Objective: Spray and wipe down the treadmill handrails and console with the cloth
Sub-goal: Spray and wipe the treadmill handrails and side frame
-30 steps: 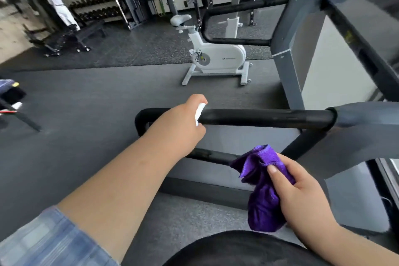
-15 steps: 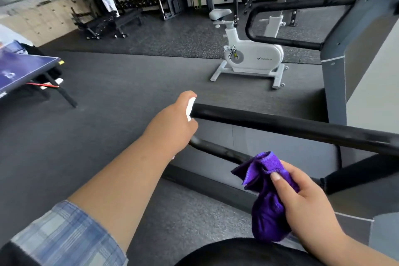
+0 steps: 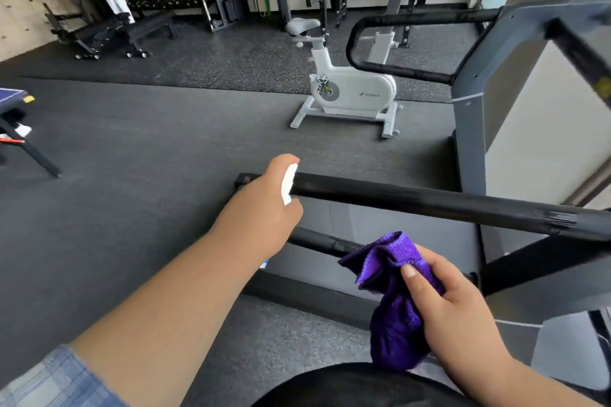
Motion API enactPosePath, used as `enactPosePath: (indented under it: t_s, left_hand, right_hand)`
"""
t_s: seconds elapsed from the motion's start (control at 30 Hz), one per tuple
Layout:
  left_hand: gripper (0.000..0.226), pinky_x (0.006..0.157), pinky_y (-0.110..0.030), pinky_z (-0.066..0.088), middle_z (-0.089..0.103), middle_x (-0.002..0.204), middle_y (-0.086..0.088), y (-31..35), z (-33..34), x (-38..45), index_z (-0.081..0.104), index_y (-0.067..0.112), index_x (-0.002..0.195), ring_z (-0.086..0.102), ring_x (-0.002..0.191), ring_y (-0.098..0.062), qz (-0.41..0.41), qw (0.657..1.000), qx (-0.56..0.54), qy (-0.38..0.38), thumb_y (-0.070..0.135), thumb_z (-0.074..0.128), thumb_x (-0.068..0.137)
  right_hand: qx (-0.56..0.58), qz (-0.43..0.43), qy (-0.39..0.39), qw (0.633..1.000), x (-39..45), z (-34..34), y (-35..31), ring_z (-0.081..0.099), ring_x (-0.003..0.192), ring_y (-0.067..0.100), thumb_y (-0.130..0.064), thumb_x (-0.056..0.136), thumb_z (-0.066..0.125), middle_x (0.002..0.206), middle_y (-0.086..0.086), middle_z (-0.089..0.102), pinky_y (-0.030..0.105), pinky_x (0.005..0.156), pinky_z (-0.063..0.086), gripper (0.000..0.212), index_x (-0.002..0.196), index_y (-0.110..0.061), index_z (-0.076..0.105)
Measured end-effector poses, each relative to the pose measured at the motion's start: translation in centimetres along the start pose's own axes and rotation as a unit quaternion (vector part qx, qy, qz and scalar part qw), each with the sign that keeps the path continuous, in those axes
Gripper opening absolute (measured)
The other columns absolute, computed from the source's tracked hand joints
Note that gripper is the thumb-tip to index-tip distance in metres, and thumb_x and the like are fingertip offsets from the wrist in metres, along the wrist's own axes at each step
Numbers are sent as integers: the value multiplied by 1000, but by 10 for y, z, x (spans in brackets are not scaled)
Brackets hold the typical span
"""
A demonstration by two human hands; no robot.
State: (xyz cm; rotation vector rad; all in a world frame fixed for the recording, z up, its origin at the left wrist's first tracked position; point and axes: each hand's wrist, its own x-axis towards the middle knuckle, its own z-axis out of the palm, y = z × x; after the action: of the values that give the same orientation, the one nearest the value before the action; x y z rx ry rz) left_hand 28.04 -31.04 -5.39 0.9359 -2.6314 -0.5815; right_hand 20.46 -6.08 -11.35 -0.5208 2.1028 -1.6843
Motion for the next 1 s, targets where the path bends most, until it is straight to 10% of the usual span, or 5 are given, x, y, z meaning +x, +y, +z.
enactPosePath:
  t_s: [0.23, 0.53, 0.77, 1.0]
  left_hand:
    - [56, 31, -10, 33, 55, 85, 26, 72, 30, -34, 21, 81, 115, 59, 54, -4, 73, 992, -105, 1, 51, 55, 83]
    - [59, 55, -34, 49, 58, 95, 23, 138, 68, -59, 17, 83, 115, 58, 75, -4, 140, 976, -154, -57, 49, 55, 85]
    - [58, 59, -39, 54, 62, 102, 17, 160, 83, -76, 23, 71, 127, 59, 72, -10, 150, 969, -169, -97, 46, 54, 84]
    - [57, 70, -37, 53, 63, 99, 16, 165, 94, -86, 24, 67, 130, 60, 79, -11, 150, 970, -167, -99, 48, 52, 85]
  right_hand:
    - [82, -97, 122, 984, -10, -45, -24, 69, 95, 1, -29, 94, 61, 101, -17, 74, 11, 79, 49, 23, 105, -49, 69]
    - [-31, -224, 336, 915, 16, -149, -61, 60, 108, -2, -38, 95, 55, 108, -27, 65, 21, 95, 46, 20, 107, -52, 61]
    - [-520, -94, 166, 832, 62, -155, -34, 40, 134, 27, -48, 98, 47, 147, -5, 49, 44, 110, 24, 41, 137, -35, 53]
    - [-496, -84, 171, 847, 98, -146, -57, 56, 96, 32, -21, 93, 41, 100, -1, 61, 41, 78, 28, 26, 105, -28, 63]
